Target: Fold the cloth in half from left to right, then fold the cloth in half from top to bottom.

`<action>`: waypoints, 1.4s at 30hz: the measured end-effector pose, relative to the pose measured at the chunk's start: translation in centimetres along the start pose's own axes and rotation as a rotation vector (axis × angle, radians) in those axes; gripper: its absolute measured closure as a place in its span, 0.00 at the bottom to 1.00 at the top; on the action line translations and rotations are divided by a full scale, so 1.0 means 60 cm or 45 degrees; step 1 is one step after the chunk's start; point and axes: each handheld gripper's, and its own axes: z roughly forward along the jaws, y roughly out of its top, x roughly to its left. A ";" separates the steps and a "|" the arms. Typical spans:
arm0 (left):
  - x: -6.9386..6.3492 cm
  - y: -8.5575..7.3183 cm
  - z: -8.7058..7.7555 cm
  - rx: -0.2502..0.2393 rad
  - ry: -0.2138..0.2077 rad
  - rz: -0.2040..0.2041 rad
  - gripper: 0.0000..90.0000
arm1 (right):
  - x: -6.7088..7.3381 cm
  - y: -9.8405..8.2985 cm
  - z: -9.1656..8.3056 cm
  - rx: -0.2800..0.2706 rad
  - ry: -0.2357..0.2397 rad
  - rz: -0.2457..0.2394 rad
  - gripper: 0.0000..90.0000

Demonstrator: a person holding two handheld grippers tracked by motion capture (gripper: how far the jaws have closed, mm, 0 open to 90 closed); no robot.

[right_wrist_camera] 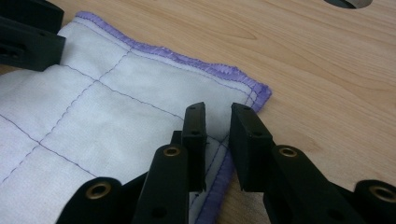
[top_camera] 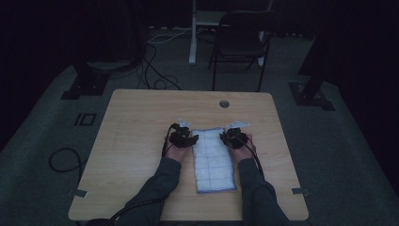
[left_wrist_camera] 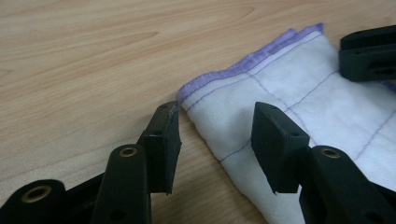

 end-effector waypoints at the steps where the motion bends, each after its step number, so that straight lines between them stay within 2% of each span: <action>1: 0.000 0.001 0.001 -0.001 0.004 -0.002 0.58 | 0.000 0.000 0.000 -0.001 0.000 0.002 0.85; 9: -0.002 0.012 0.009 0.027 0.017 0.000 0.55 | 0.000 0.000 0.001 -0.001 0.001 0.002 0.85; 13: -0.003 0.019 0.015 0.040 0.043 0.024 0.55 | 0.000 0.000 0.001 0.000 0.002 0.001 0.85; 18: -0.002 0.029 0.020 0.072 0.062 0.036 0.72 | 0.000 0.002 -0.001 -0.002 0.009 0.009 0.84; 19: 0.001 0.032 0.022 0.073 0.057 0.027 0.72 | -0.001 0.003 -0.001 -0.007 0.011 0.009 0.83; 20: 0.002 0.033 0.022 0.078 0.049 0.022 0.79 | -0.002 0.006 -0.002 -0.010 0.006 0.011 0.79; 22: 0.004 0.036 0.024 0.087 0.033 0.021 0.83 | -0.004 0.010 -0.002 -0.013 -0.010 0.012 0.74; 27: 0.009 0.042 0.027 0.110 -0.002 0.006 0.91 | -0.011 0.024 0.004 -0.013 -0.028 0.016 0.68; 30: 0.011 0.042 0.027 0.107 -0.016 -0.004 0.92 | -0.017 0.031 0.012 -0.008 -0.026 0.029 0.64; 33: 0.011 0.041 0.027 0.103 -0.015 -0.003 0.92 | -0.026 0.039 0.022 0.004 0.013 0.063 0.61; 39: 0.012 0.041 0.028 0.102 -0.024 0.005 0.92 | -0.037 0.048 0.047 0.053 0.048 0.113 0.55; 42: 0.014 0.040 0.028 0.094 -0.039 0.009 0.92 | -0.037 0.049 0.053 0.047 0.055 0.123 0.55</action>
